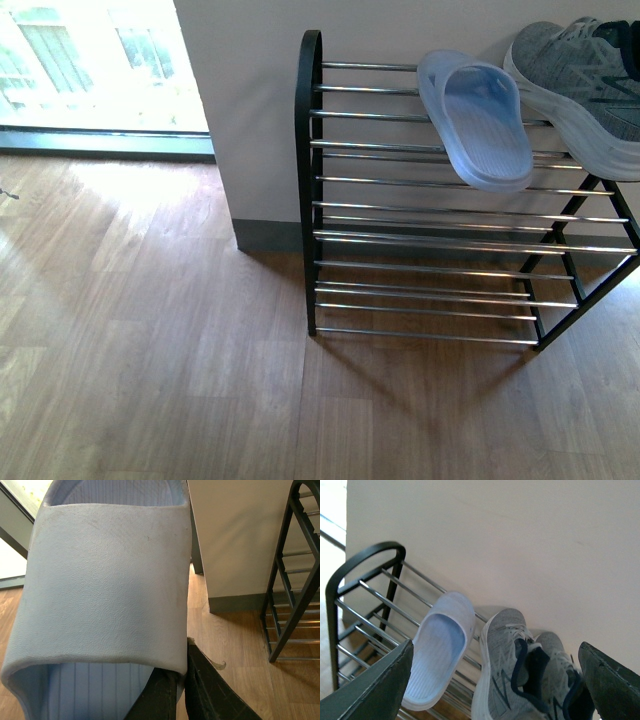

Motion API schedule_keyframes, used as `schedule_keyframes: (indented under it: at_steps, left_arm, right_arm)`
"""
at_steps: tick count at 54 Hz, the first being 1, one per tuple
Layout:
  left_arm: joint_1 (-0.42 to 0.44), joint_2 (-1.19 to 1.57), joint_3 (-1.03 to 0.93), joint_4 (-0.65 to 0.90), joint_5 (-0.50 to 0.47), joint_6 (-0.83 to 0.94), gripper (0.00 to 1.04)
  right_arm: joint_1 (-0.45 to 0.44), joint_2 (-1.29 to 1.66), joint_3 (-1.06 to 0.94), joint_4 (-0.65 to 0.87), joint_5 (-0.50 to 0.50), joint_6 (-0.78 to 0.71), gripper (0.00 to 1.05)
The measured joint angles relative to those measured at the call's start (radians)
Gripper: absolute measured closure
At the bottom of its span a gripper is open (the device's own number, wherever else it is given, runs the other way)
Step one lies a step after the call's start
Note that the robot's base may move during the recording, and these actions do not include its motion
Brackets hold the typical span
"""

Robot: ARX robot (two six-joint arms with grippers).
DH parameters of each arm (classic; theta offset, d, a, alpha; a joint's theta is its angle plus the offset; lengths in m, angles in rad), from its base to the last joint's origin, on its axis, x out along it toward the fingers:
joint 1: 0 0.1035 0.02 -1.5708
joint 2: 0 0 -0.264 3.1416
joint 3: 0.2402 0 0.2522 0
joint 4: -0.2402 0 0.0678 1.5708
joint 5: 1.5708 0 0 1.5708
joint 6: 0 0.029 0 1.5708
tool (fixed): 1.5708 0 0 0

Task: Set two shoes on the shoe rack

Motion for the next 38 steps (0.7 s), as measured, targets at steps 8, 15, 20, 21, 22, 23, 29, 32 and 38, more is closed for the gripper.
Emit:
schedule_keyframes:
  at_steps: [8,15,20,21,22,23,29,32,38]
  left_arm:
    - [0.0,0.0,0.0,0.0,0.0,0.0,1.03]
    - [0.0,0.0,0.0,0.0,0.0,0.0,1.03]
    - [0.0,0.0,0.0,0.0,0.0,0.0,1.03]
    - [0.0,0.0,0.0,0.0,0.0,0.0,1.03]
    - [0.0,0.0,0.0,0.0,0.0,0.0,1.03]
    - [0.0,0.0,0.0,0.0,0.0,0.0,1.03]
    - [0.0,0.0,0.0,0.0,0.0,0.0,1.03]
    - [0.0,0.0,0.0,0.0,0.0,0.0,1.03]
    - [0.0,0.0,0.0,0.0,-0.002,0.0,1.03]
  right_arm:
    - [-0.074,-0.22,-0.098,-0.074,-0.051,0.164,0.09]
    - [-0.149,-0.38,-0.174,-0.123,-0.112,0.271,0.09]
    - [-0.193,-0.468,-0.22,-0.125,-0.138,0.335,0.09]
    - [-0.2,-0.488,-0.228,-0.125,-0.138,0.352,0.09]
    - [-0.203,-0.495,-0.23,-0.125,-0.138,0.36,0.09]
    - [-0.205,-0.5,-0.23,-0.125,-0.138,0.368,0.09]
    - [-0.208,-0.51,-0.24,-0.13,-0.075,0.419,0.16]
    - [-0.209,-0.523,-0.259,-0.13,-0.032,0.439,0.23]
    - [-0.214,-0.565,-0.31,-0.125,-0.012,0.463,0.39]
